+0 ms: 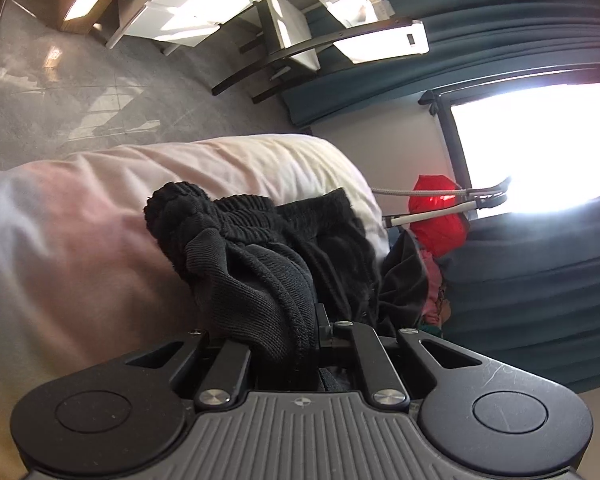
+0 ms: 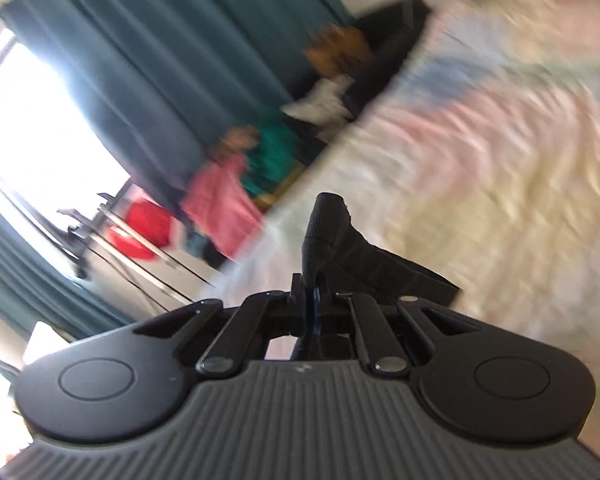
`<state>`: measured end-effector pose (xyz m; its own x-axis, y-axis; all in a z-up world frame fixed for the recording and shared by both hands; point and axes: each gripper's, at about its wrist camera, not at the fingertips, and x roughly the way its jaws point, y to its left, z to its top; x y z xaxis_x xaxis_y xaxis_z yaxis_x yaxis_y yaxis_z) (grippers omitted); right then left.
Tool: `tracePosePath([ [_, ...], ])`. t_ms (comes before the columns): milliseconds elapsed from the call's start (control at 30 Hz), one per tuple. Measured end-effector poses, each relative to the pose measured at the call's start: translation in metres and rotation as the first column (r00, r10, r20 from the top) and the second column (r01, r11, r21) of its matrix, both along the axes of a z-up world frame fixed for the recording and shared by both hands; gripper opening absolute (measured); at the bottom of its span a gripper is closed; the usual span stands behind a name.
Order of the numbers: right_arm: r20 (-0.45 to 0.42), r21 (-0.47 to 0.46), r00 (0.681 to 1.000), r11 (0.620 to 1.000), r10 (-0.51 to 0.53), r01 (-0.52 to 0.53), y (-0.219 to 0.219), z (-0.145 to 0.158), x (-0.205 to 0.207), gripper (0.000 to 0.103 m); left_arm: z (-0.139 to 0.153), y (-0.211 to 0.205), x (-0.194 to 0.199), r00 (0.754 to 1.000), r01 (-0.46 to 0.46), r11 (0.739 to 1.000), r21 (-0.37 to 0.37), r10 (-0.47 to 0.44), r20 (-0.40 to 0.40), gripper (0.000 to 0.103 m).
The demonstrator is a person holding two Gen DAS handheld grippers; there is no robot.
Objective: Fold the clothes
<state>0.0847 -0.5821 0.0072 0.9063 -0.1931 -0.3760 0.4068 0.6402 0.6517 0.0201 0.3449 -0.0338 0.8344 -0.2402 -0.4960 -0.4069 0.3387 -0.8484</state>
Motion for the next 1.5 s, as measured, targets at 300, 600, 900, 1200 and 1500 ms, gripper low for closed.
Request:
tracePosePath([
  [300, 0.089, -0.055, 0.996, 0.998, -0.016, 0.021, -0.017, 0.011, -0.019, 0.006, -0.020, -0.001, -0.015, 0.998, 0.060, 0.998, -0.003, -0.060, 0.021, 0.010],
  [600, -0.311, 0.077, 0.949, 0.993, -0.059, 0.087, -0.034, -0.188, -0.074, 0.007, -0.059, 0.001, -0.024, 0.972, 0.194, 0.972, 0.136, -0.172, -0.158, 0.012],
  [900, -0.321, -0.062, 0.947, 0.998, -0.021, 0.001, -0.016, -0.149, -0.081, 0.019, -0.012, -0.024, -0.039, 0.943, 0.315, 0.855, 0.412, -0.230, -0.242, 0.062],
  [1200, -0.172, -0.338, 0.975, 0.921, 0.142, -0.194, 0.069, -0.055, -0.078, 0.082, 0.060, -0.098, -0.064, 0.959, 0.273, 0.609, 0.745, -0.236, -0.158, 0.089],
  [1500, -0.076, -0.390, 0.894, 0.812, 0.441, -0.434, 0.209, -0.011, -0.055, 0.082, 0.076, -0.217, -0.036, 0.918, 0.257, 0.483, 0.837, -0.392, -0.055, 0.101],
])
